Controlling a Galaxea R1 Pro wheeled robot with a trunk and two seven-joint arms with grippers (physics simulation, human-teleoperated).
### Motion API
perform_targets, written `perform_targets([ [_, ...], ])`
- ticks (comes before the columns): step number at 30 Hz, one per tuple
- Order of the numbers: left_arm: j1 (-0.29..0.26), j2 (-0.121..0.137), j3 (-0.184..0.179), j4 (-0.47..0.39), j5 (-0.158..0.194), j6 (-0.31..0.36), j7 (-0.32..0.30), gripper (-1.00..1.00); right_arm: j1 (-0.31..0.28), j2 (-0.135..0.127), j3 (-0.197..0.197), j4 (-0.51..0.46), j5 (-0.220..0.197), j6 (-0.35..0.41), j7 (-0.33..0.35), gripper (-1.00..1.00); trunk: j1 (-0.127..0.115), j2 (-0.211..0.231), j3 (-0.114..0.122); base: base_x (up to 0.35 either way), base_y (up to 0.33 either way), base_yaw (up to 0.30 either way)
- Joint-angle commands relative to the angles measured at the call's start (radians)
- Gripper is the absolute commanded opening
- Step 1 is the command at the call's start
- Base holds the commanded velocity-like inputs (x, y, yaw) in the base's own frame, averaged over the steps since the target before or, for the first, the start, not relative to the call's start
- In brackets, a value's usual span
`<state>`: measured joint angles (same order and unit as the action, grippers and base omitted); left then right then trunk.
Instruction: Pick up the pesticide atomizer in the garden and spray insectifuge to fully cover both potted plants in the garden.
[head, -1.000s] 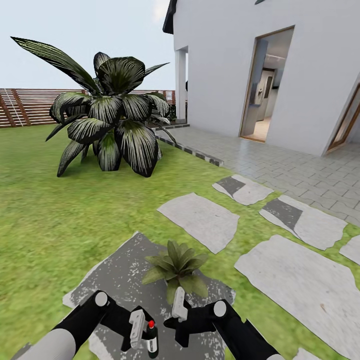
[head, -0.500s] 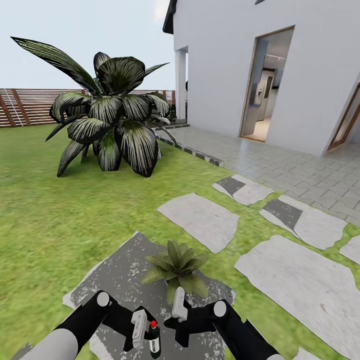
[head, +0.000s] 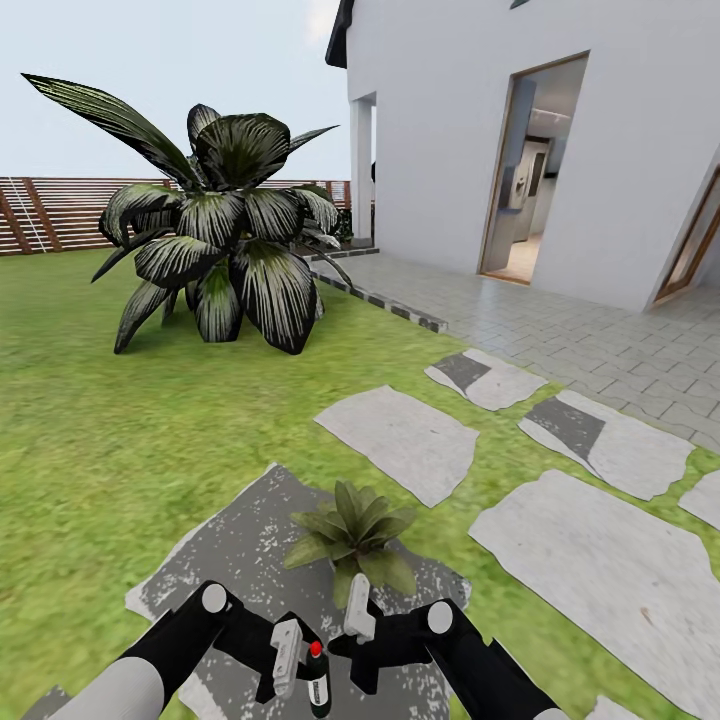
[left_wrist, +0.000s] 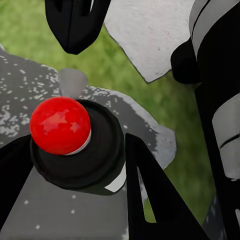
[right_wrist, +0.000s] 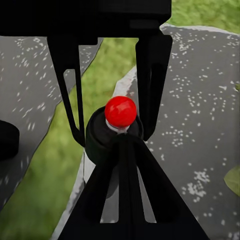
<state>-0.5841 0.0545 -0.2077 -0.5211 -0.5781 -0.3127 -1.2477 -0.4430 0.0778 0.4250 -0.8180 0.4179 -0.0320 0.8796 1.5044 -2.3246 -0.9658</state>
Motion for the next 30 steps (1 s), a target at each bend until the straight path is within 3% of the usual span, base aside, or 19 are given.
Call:
perform_targets([
  [1, 0.0, 0.001, -0.003, -0.002, -0.002, -0.006, 0.001, -1.0, 0.0, 0.0, -0.001, -0.001, 0.009, -0.003, 0.002, -1.0, 0.0, 0.0, -0.001, 0.0, 0.0, 0.0],
  [30, 0.0, -0.005, -0.001, 0.0, -0.001, -0.032, 0.001, -1.0, 0.0, 0.0, -0.002, -0.001, 0.009, -0.003, 0.002, -1.0, 0.0, 0.0, -0.001, 0.0, 0.0, 0.0],
])
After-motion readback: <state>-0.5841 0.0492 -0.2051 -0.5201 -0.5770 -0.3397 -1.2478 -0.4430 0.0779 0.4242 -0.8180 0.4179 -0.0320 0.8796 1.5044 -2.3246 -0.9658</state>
